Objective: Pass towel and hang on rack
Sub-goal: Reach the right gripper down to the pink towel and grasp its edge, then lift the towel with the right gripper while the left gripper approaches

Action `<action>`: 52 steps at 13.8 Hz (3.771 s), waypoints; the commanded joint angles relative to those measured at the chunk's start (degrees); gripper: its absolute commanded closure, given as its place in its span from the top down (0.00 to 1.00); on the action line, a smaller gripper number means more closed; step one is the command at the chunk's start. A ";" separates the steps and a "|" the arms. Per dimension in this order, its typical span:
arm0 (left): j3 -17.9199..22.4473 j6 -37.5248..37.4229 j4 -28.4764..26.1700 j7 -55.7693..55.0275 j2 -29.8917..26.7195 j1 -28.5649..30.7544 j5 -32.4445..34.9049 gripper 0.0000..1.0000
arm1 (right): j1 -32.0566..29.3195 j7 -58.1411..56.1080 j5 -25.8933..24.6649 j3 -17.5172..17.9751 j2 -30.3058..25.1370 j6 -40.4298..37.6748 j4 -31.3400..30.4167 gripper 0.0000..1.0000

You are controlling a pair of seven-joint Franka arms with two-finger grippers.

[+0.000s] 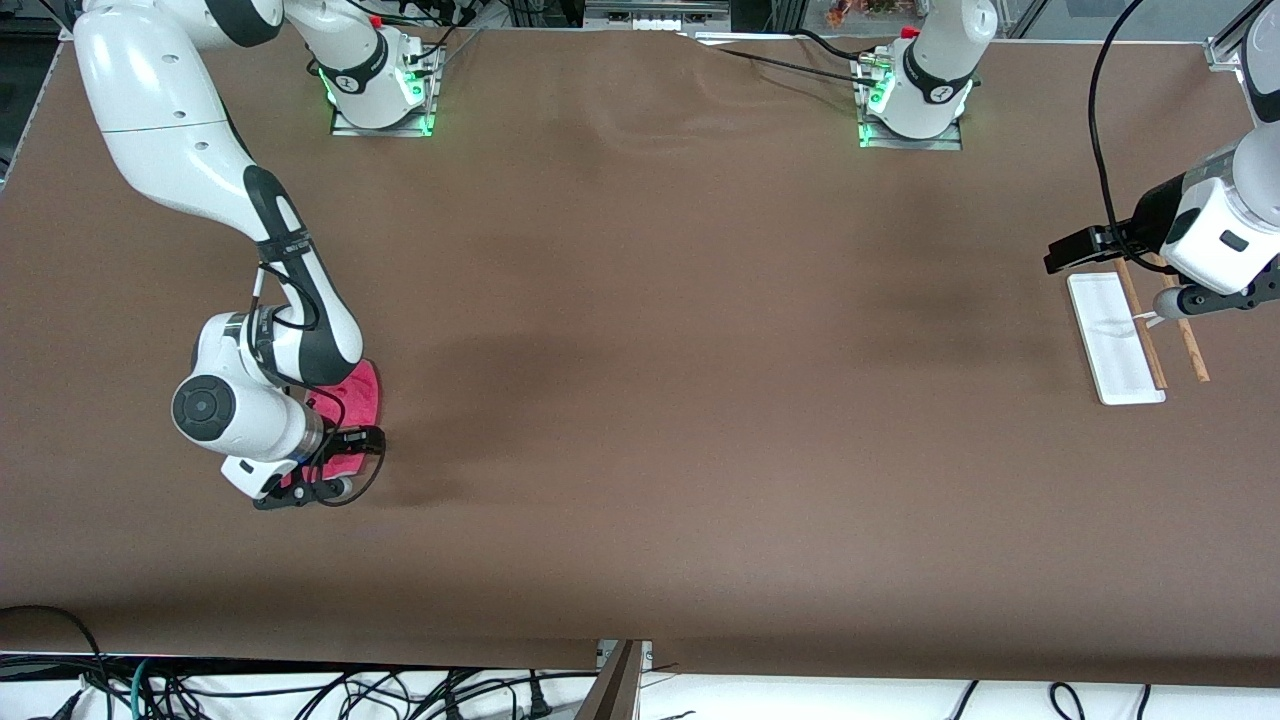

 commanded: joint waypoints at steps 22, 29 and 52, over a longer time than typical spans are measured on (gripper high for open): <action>-0.21 -1.11 1.03 1.42 0.87 0.49 0.50 1.00 | 0.47 9.21 4.50 6.60 -7.62 -38.58 23.37 0.01; -0.21 -1.11 1.03 1.42 0.87 0.76 0.50 1.00 | 4.15 36.01 4.24 18.56 -9.75 -38.06 23.45 0.01; -0.83 13.48 -13.83 69.68 8.51 7.27 -33.50 1.00 | 25.78 62.41 4.94 19.27 -8.51 -17.75 25.74 0.00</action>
